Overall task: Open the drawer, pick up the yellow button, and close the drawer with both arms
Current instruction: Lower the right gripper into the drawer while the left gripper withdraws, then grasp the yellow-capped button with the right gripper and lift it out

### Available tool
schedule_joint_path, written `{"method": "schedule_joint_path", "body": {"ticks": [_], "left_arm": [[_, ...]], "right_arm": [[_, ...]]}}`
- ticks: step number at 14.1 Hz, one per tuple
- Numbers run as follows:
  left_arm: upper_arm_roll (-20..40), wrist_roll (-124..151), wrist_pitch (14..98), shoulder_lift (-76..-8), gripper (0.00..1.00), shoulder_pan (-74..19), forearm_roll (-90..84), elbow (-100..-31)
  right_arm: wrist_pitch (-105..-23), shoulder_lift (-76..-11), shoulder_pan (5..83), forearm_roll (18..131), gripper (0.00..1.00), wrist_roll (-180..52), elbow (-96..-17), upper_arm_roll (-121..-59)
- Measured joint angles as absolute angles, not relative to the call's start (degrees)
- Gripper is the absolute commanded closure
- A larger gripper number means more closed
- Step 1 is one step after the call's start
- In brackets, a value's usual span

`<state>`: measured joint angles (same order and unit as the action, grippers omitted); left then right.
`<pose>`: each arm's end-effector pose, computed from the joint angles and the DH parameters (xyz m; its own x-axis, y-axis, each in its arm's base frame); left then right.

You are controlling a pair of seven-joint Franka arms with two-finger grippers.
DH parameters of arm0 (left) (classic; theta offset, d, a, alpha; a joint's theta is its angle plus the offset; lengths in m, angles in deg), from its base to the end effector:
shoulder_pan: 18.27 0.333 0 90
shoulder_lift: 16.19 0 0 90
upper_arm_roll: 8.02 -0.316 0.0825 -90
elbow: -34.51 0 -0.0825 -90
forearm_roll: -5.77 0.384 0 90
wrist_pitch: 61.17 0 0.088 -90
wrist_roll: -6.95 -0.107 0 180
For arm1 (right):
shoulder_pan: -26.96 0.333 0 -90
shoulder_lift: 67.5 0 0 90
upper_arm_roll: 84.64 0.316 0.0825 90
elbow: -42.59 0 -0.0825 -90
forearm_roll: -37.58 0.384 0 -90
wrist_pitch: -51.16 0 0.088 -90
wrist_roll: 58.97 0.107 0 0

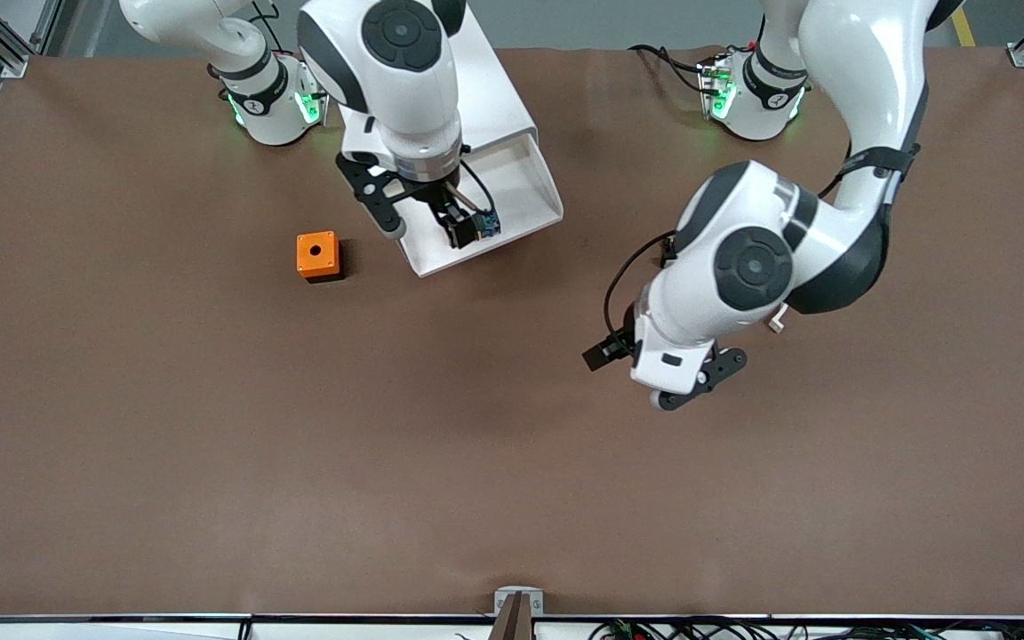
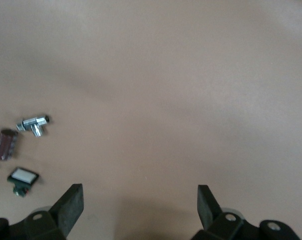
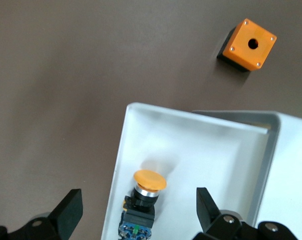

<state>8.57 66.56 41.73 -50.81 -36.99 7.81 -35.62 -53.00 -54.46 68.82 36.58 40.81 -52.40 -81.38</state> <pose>0.6196 -0.3720 0.4309 0.8896 0.4417 -0.1161 0.4498 -0.8914 0.0550 0.4424 0.4385 0.4693 0.5819 -0.8131 0.0151 -0.8121 -0.5799 0.0655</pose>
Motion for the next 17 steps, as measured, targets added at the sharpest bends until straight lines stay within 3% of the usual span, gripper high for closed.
{"method": "schedule_joint_path", "body": {"ticks": [10, 11, 12, 17], "left_arm": [[8.68, 66.41, 42.43, -50.83, 0.00, -38.85, 10.78, -36.69], [8.68, 66.41, 42.44, -50.83, 0.00, -38.85, 10.81, -36.74], [8.68, 66.41, 42.44, -50.83, 0.00, -38.85, 10.82, -36.76], [8.68, 66.44, 42.45, -50.83, 0.00, -38.80, 10.82, -36.92]], "right_arm": [[-62.24, -54.52, 73.84, 35.64, 0.00, 48.54, -59.90, -81.39], [-62.62, -54.51, 74.02, 35.34, 0.08, 48.85, -60.20, -81.39], [-62.75, -54.52, 74.14, 35.15, 0.25, 49.01, -60.34, -81.38], [-62.92, -54.52, 74.22, 34.28, 0.84, 49.29, -60.39, -81.39]]}}
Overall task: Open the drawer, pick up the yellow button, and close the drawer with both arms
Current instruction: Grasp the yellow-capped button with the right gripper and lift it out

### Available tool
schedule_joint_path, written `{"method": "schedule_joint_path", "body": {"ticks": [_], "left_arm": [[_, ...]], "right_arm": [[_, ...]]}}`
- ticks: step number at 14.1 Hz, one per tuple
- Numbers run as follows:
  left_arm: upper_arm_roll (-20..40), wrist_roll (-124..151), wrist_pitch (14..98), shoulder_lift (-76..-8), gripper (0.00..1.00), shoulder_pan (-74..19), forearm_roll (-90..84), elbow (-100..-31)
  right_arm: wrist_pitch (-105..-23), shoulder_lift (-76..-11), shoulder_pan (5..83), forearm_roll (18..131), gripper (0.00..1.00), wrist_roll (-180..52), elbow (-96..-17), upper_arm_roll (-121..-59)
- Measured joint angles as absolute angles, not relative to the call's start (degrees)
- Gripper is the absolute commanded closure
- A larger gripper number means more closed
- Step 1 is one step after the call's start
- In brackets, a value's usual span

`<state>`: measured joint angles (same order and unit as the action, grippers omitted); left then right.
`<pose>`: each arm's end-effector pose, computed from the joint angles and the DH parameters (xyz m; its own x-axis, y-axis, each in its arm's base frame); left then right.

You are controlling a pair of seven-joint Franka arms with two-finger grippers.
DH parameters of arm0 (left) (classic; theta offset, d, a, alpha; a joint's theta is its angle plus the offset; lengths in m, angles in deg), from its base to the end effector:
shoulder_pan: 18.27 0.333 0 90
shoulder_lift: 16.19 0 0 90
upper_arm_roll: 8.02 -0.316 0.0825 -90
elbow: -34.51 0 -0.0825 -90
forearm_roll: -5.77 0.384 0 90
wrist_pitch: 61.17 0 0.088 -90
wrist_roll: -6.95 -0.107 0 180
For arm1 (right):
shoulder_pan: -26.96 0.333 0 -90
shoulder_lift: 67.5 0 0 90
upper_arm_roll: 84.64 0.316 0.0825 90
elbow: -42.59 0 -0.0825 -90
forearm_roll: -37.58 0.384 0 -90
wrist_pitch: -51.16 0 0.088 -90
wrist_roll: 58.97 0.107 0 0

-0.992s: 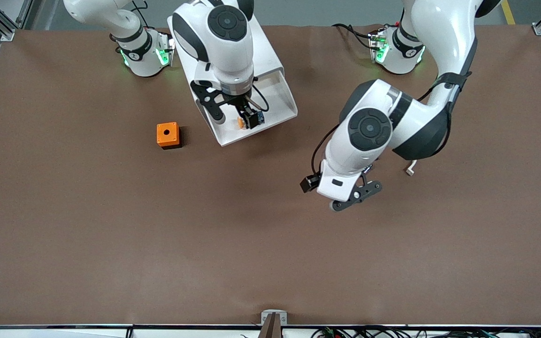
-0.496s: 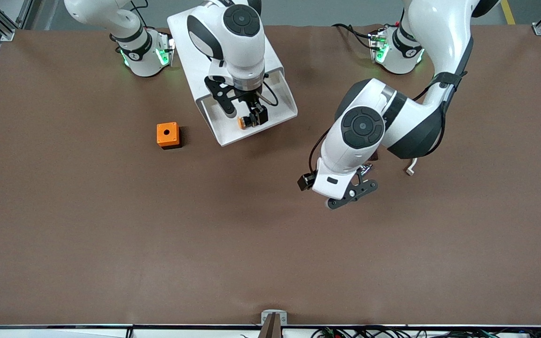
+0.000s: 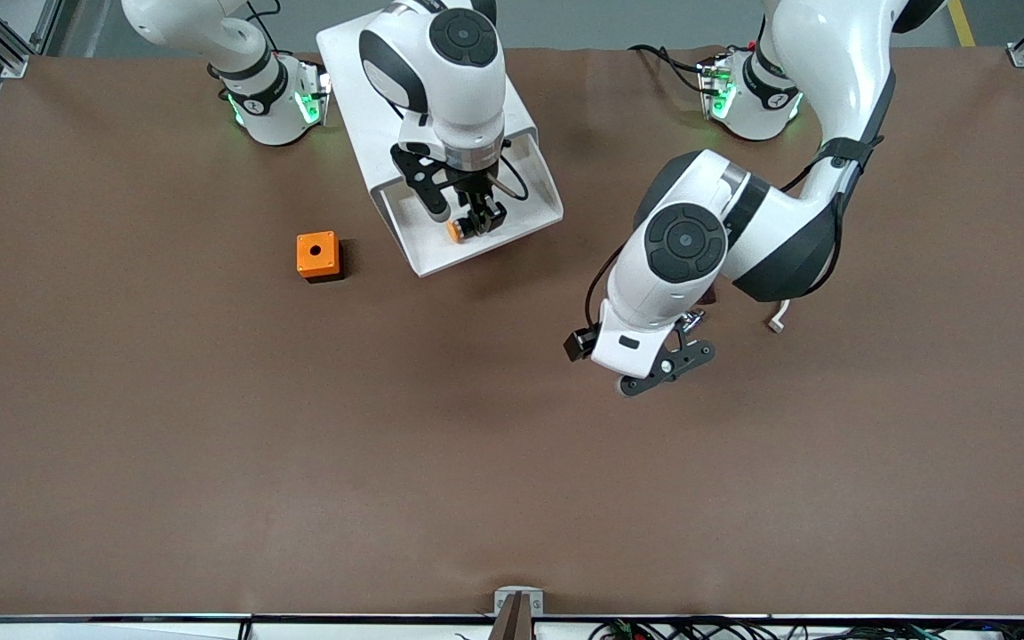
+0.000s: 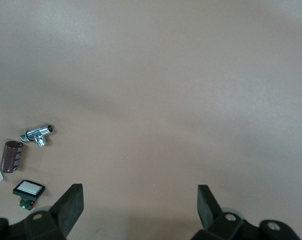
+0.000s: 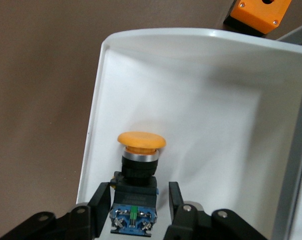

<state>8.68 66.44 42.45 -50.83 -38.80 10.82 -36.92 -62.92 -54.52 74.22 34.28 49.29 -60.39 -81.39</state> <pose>0.6074 -0.3892 0.4207 0.9129 0.4006 -0.0780 0.4034 -0.9147 0.0228 0.3968 0.4728 0.4189 0.5528 -0.8320 0.0473 -0.8333 -0.5525 0.0189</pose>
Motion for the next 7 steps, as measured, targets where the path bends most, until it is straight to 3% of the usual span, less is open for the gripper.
{"method": "schedule_joint_path", "body": {"ticks": [2, 7], "left_arm": [[8.68, 66.45, 42.45, -50.83, 0.00, -38.80, 10.82, -37.04], [8.70, 68.68, 42.48, -50.83, 0.00, -38.97, 10.82, -37.39]], "right_arm": [[-62.94, -54.58, 74.23, 33.78, 1.00, 49.34, -60.39, -81.39], [-62.87, -54.86, 74.21, 33.05, 1.00, 49.28, -60.00, -81.87]]}}
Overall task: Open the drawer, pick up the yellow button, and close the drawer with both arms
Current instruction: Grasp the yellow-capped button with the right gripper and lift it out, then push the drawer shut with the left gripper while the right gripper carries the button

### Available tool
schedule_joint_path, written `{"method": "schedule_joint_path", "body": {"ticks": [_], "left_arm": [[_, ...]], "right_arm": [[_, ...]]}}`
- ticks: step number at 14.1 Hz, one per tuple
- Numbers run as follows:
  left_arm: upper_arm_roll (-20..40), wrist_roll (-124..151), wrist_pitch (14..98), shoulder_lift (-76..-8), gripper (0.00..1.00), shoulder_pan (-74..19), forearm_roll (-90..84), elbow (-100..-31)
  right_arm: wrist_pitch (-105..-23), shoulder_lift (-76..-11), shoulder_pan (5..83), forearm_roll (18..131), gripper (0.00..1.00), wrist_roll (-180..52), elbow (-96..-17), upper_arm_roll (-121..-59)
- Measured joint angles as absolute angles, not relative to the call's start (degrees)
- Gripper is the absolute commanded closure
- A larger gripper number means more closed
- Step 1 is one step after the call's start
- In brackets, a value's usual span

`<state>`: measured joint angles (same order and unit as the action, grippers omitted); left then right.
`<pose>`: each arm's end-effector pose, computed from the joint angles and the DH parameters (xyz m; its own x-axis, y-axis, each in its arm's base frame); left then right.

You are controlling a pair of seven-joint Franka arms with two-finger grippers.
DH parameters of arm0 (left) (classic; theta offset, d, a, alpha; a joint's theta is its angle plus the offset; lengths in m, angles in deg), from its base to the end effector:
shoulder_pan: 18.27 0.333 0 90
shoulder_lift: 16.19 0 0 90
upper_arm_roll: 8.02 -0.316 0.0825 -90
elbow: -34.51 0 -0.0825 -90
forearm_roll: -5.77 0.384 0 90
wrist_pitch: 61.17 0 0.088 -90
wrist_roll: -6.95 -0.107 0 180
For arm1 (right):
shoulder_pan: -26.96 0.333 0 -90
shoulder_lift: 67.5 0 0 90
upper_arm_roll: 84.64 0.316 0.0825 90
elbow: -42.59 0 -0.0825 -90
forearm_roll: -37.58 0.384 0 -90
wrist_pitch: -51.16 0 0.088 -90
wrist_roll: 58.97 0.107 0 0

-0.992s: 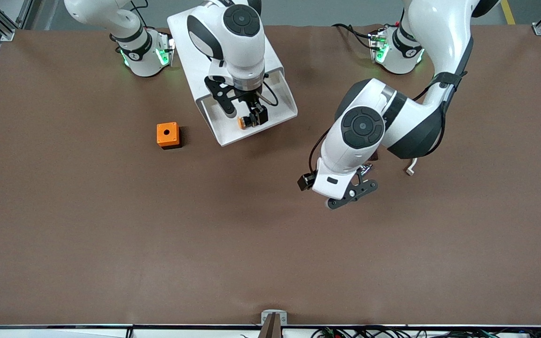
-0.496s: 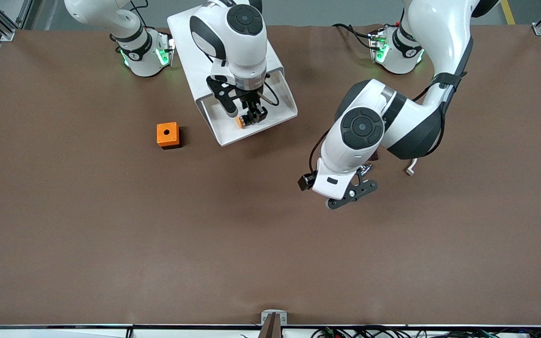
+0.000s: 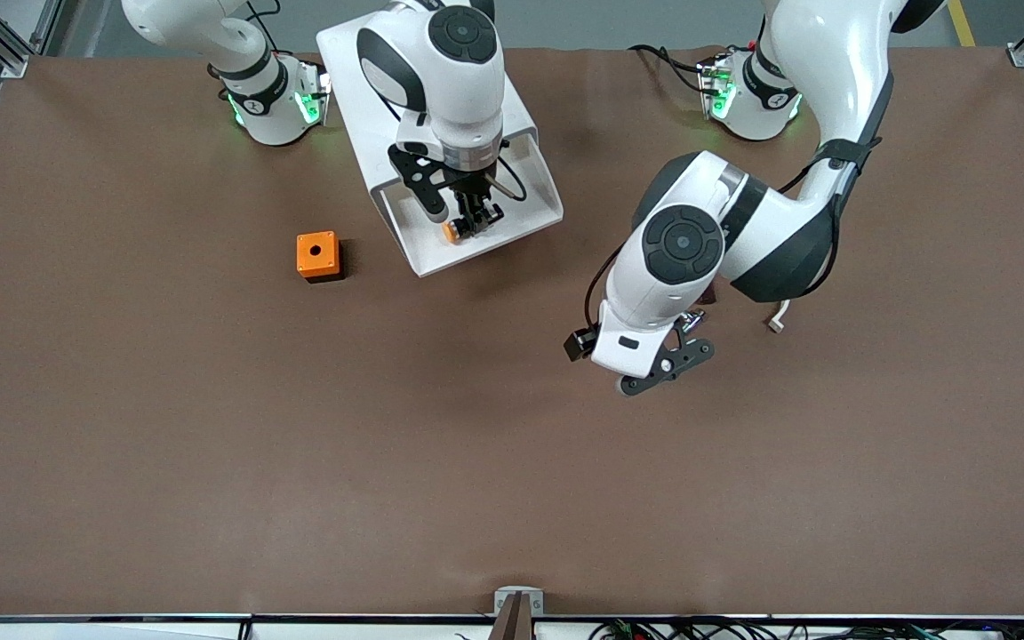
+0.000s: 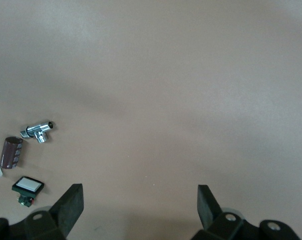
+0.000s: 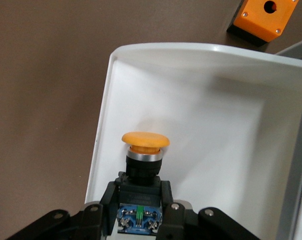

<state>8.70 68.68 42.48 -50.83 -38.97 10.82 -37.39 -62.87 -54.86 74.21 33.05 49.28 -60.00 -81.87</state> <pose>0.6050 -0.3911 0.4170 0.8979 0.4323 -0.0827 0.4348 -0.9004 0.0133 0.4021 0.4693 0.4257 0.5522 -0.8312 0.0646 -0.8330 -0.5533 0.0013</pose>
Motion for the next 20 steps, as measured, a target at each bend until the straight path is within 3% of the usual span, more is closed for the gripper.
{"method": "schedule_joint_path", "body": {"ticks": [6, 13, 20], "left_arm": [[9.58, 69.45, 42.48, -50.99, 0.00, -40.97, 10.82, -39.44], [10.02, 69.74, 42.49, -51.44, 0.00, -47.66, 9.27, -40.24], [10.14, 69.76, 42.69, -52.68, 0.00, -53.23, 6.45, -40.49]], "right_arm": [[-56.95, -56.16, 68.13, 33.37, 1.00, 39.04, -54.32, -82.88], [-53.71, -58.13, 51.63, 35.48, 1.00, 4.24, -52.50, -83.29], [-56.36, -56.66, 36.44, 35.60, 1.00, -28.75, -53.20, -83.46]]}}
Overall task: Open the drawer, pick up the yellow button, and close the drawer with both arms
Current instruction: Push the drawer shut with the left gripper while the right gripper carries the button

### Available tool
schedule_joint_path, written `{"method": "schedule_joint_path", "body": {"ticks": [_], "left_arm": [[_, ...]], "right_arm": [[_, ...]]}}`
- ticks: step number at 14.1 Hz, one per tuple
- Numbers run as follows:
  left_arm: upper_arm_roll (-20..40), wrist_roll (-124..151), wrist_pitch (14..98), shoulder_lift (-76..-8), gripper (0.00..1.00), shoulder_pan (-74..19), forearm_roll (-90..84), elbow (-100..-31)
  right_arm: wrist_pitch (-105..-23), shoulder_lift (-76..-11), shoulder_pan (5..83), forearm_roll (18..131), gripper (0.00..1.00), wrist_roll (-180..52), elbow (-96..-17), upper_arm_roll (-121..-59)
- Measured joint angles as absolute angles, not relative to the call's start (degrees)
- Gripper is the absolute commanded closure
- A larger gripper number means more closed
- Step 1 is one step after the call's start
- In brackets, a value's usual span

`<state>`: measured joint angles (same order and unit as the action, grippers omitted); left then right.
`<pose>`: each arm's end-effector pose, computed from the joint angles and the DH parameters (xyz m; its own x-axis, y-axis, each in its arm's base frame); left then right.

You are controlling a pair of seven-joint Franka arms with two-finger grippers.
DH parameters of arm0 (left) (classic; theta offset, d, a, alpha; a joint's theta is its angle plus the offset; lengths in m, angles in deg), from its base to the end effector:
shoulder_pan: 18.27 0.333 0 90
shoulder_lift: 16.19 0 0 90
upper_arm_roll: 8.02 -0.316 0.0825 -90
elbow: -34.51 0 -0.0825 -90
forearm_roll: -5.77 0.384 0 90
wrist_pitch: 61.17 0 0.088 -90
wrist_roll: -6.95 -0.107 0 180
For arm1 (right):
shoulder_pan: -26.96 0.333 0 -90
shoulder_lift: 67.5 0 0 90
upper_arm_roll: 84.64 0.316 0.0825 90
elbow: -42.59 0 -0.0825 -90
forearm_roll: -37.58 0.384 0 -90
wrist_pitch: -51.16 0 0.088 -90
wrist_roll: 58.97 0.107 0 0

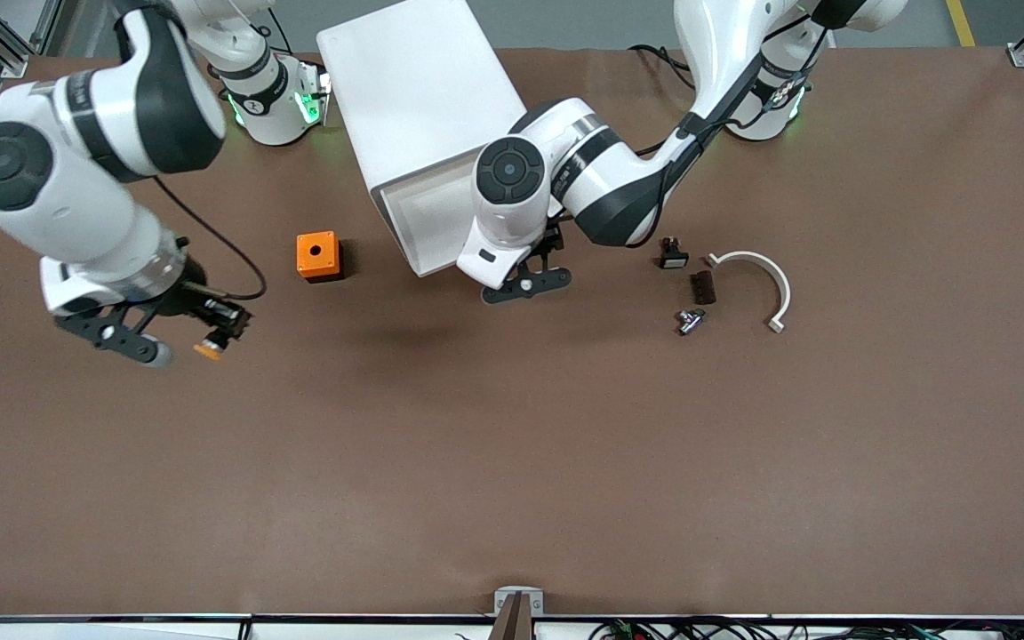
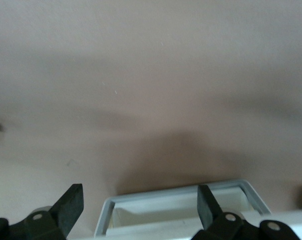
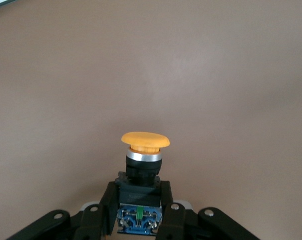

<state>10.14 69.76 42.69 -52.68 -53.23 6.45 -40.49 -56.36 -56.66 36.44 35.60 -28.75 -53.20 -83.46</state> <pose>0.4680 -0.5393 0.3728 0.9563 0.2100 -0.2037 0.2114 -0.9773 -0.0149 0.6116 0.1116 0.4914 0.9452 -0.3252 0.0281 -0.3258 -0.9453 0.0175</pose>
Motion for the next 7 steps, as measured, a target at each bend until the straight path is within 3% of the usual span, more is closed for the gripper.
{"method": "schedule_joint_path", "body": {"ticks": [7], "left_arm": [[10.14, 69.76, 42.70, -52.77, 0.00, -56.23, -0.07, -41.19]], "right_arm": [[-65.95, -48.19, 26.25, 35.33, 1.00, -49.89, -53.80, -83.47]]}}
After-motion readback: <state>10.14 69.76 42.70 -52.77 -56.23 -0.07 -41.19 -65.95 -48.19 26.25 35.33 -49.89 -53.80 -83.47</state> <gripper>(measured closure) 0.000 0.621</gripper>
